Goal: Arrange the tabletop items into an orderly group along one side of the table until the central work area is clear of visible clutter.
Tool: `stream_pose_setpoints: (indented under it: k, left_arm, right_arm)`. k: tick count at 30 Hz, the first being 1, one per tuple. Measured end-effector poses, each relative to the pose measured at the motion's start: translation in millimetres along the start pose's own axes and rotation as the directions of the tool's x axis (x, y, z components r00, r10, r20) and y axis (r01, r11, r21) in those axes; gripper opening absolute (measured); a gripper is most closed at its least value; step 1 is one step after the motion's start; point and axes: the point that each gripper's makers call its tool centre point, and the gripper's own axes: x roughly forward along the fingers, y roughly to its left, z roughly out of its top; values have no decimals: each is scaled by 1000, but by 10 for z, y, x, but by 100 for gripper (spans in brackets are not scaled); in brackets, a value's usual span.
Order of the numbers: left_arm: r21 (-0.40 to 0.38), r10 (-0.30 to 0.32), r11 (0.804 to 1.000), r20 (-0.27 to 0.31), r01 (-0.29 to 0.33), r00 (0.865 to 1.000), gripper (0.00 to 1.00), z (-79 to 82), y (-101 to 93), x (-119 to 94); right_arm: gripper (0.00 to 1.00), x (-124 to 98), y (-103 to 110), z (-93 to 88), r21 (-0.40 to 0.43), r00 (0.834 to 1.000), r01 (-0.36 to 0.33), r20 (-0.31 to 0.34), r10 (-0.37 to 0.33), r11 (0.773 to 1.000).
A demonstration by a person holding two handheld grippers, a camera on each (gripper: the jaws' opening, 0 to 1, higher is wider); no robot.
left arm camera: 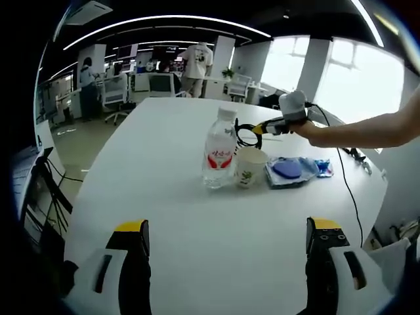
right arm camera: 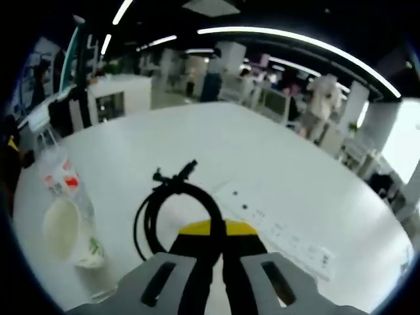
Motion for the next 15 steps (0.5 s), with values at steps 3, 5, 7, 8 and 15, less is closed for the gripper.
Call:
stream_pose_setpoints:
  k: [3, 5, 7, 8, 15]
  left_arm:
    - [0, 2, 1000, 4, -2, 1000, 100, 17, 1, -4]
    - [1, 0, 1000, 8, 0, 1000, 100, 31, -9, 0]
    - [3, -4, 1000, 6, 4, 1000, 100, 32, -24, 10]
    - [4, -5, 1000, 5, 5, 1000, 100, 34, -35, 14]
    - [14, -19, 1000, 11, 19, 1000, 100, 67, -98, 40]
  right_arm:
    - [0, -75, -87, 72, 18, 999, 14, 29, -14, 1000]
    - [0, -128, -150, 106, 24, 999, 24, 42, -25, 999]
    - [0, -170, -210, 114, 23, 998, 38, 50, -39, 999]
    - [0, -190, -234, 115, 25, 998, 43, 53, -44, 999]
    - [0, -305, -385, 124, 45, 995, 67, 77, -71, 997]
